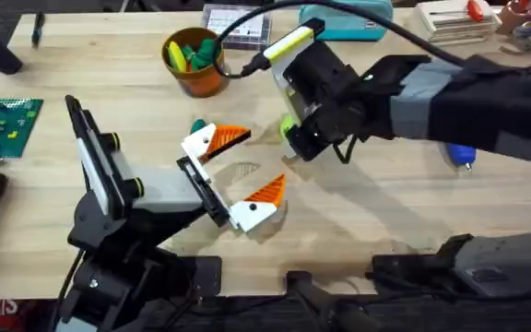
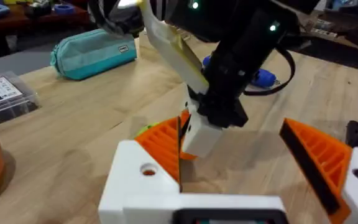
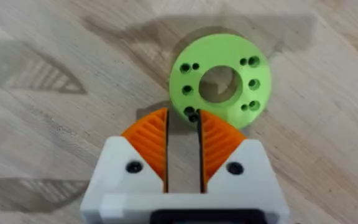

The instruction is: Pick up the gripper from the table and insert it into the empty holder that is missing its gripper. Then pick up a screw, insert it into the mounting hole, and use the screwdriver to tighten it. Finally, clean up the table by picking up the vegetable and placing it into the bucket.

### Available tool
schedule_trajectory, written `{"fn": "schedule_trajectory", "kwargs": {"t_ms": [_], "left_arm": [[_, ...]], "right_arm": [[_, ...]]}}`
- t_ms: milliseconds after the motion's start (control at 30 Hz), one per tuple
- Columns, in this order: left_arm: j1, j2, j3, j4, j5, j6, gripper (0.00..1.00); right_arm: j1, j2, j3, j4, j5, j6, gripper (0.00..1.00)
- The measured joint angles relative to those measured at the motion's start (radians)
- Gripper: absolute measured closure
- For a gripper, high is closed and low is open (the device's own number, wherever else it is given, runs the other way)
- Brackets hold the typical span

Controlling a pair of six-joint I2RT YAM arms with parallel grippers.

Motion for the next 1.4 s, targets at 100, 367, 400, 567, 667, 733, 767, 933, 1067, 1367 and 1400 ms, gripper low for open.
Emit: {"fn": "schedule_trajectory", "kwargs": {"t_ms": [100,367,400,567,667,733,767,933,1067,1367,1400], "left_arm": [[0.000,0.000,0.000,0.000,0.000,0.000,0.016],[0.000,0.000,0.000,0.000,0.000,0.000,0.016],[0.000,0.000,0.000,0.000,0.000,0.000,0.016],[0.000,0.000,0.000,0.000,0.000,0.000,0.016],[0.000,0.000,0.000,0.000,0.000,0.000,0.016],[0.000,0.000,0.000,0.000,0.000,0.000,0.016],[0.000,0.000,0.000,0.000,0.000,0.000,0.016],[0.000,0.000,0.000,0.000,0.000,0.000,0.016],[0.000,0.000,0.000,0.000,0.000,0.000,0.016],[0.000,0.000,0.000,0.000,0.000,0.000,0.016],[0.000,0.000,0.000,0.000,0.000,0.000,0.016]], "right_arm": [[0.000,0.007,0.000,0.000,0.000,-0.005,0.736],[0.000,0.007,0.000,0.008,0.003,-0.015,0.736],[0.000,0.007,0.000,0.012,0.003,-0.015,0.736],[0.000,0.008,0.000,0.025,0.003,-0.015,0.736],[0.000,0.020,0.000,0.025,0.004,-0.017,0.736],[0.000,0.021,0.000,0.027,0.004,-0.018,0.736],[0.000,0.022,0.000,0.028,0.005,-0.018,0.736],[0.000,0.022,0.000,0.029,0.006,-0.018,0.736],[0.000,0.022,0.000,0.026,0.007,-0.018,0.736],[0.000,0.022,0.000,0.026,0.007,-0.018,0.736],[0.000,0.022,0.000,0.026,0.007,-0.018,0.736]]}}
